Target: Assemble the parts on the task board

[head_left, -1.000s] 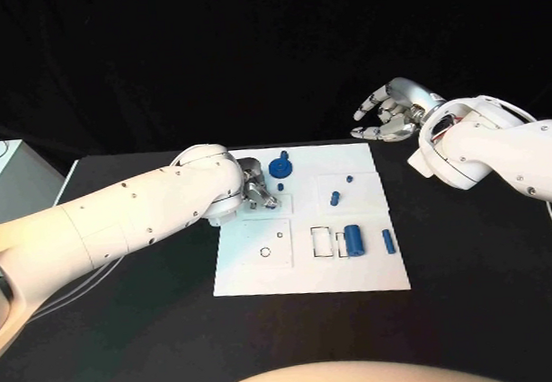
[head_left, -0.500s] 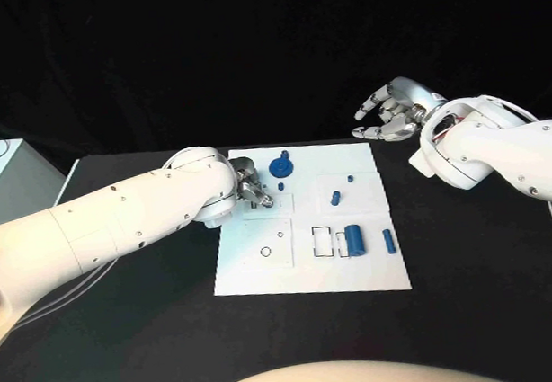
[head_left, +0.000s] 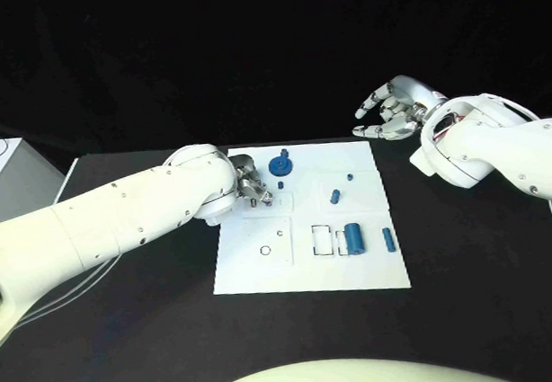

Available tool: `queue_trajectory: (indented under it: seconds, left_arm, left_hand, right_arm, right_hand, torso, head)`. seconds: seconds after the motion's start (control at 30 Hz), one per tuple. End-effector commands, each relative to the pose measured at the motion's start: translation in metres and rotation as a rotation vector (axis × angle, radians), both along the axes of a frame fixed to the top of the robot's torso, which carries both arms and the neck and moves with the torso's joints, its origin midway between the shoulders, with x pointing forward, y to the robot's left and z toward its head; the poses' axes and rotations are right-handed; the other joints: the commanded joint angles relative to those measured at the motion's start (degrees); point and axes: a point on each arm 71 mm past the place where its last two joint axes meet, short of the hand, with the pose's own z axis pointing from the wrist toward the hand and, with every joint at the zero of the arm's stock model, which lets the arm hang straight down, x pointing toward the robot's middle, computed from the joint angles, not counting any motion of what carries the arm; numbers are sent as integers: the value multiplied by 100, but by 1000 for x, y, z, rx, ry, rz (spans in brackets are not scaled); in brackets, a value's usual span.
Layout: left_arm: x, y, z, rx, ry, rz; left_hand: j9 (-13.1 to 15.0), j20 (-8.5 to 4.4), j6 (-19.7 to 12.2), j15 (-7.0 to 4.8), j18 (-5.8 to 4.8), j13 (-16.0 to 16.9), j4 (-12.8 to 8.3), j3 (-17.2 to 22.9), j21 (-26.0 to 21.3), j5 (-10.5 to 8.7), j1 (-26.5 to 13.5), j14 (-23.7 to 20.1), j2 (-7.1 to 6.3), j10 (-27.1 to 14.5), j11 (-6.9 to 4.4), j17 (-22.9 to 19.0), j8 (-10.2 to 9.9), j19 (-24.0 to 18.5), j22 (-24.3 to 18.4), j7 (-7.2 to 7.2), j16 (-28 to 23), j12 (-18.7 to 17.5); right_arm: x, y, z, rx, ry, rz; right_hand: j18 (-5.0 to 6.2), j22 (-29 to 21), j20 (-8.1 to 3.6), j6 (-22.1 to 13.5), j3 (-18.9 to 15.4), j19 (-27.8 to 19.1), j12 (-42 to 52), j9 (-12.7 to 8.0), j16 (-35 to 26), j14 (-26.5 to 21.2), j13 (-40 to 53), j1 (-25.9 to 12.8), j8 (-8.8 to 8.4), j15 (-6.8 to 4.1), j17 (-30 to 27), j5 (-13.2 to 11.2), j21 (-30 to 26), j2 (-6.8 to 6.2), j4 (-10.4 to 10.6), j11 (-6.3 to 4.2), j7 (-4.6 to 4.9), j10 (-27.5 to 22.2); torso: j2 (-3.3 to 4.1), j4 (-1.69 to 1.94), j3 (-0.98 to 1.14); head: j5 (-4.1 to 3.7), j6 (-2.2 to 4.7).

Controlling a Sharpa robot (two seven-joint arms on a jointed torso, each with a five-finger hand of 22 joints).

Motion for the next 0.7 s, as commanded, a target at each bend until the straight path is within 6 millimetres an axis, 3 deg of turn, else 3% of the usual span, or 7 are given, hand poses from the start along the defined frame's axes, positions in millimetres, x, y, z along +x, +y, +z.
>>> queue_trajectory:
  seconds: [0.03, 0.7]
  left_arm:
    - [-1, -2, -1, -8, 17, -5]
    - [0, -5, -3, 7, 32, -25]
  left_hand:
    - [13, 3, 66, -47, -34, 1, -1395, 1365, 38, 30, 13, 596, 16, 32, 11, 1509, 12, 42, 92, -28, 25, 35]
    - [17, 0, 73, -49, -34, -21, -1397, 1371, 38, 32, 7, 596, 15, 27, 9, 1509, 4, 42, 92, -30, 25, 20]
  right_arm:
    - [0, 1, 0, -12, -1, 13]
    - [-1, 2, 0, -17, -2, 15]
  right_hand:
    - [17, 1054, -38, -33, 47, 388, -18, 4, 25, 597, 961, -53, 31, -10, 1510, 4, -34, 1, -2, -4, -4, -4]
    - [17, 1054, -38, -33, 47, 388, -18, 4, 25, 597, 961, -53, 31, -10, 1510, 4, -34, 1, -2, -4, -4, -4]
  torso:
    - [-4, 5, 1]
    - [-1, 2, -2]
  head:
    - [0, -14]
    - [4, -41]
